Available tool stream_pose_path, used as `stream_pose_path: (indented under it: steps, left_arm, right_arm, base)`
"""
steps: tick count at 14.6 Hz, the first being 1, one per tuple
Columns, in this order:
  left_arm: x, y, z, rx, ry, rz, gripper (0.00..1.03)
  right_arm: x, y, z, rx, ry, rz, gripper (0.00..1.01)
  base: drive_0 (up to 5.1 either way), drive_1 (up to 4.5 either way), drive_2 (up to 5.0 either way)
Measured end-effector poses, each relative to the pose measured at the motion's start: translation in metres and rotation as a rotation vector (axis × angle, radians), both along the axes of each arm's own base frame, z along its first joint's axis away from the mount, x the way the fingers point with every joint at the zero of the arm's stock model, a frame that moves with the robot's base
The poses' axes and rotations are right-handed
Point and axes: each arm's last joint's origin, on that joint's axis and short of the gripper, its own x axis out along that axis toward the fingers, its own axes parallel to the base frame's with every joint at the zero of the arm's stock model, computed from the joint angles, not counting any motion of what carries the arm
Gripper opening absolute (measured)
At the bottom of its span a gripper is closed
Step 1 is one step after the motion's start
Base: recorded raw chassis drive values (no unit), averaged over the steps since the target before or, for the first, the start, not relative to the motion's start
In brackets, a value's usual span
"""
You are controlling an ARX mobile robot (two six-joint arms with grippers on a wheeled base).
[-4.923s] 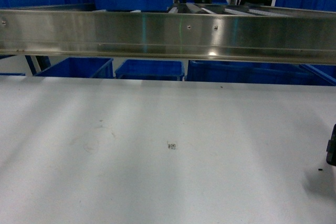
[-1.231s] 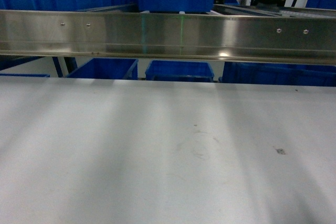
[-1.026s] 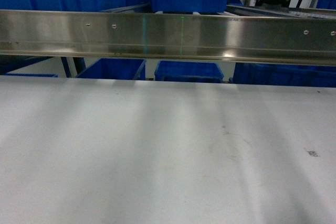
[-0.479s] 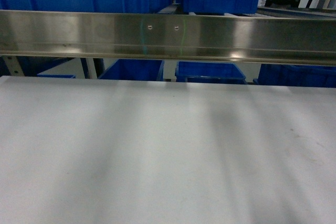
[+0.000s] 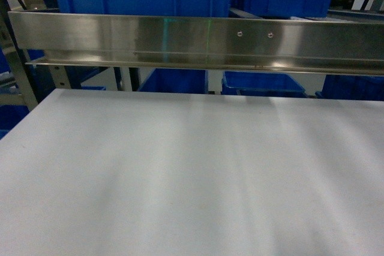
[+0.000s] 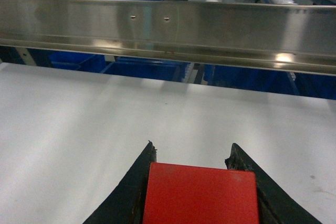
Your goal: Place magnetic block on left shelf second layer
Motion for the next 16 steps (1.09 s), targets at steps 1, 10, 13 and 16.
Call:
stream_pose_path:
  steps: [1,10,13,16]
  left_arm:
    - [0.0,0.0,0.0,0.0,0.0,-0.001,0.98]
    - [0.0,0.0,-0.0001,0.0,0.001,0.0,0.98]
    - [0.0,0.0,0.0,0.0,0.0,0.0,0.98]
    - [0.0,0.0,0.0,0.0,0.0,0.0,0.98]
  right_arm:
    - [0.0,0.0001,0.0002,0.0,-0.002,0.0,0.34]
    - [0.0,0.0,0.0,0.0,0.0,0.0,0.34]
    - [0.0,0.0,-0.0001,0.0,0.001,0.0,0.34]
    - [0.0,0.0,0.0,0.0,0.0,0.0,0.34]
  base:
    - [-5.0,2.34,2.3]
    - [-5.0,2.38,2.4]
    - [-5.0,2.37,2.4]
    - [-4.8,2.52,2.5]
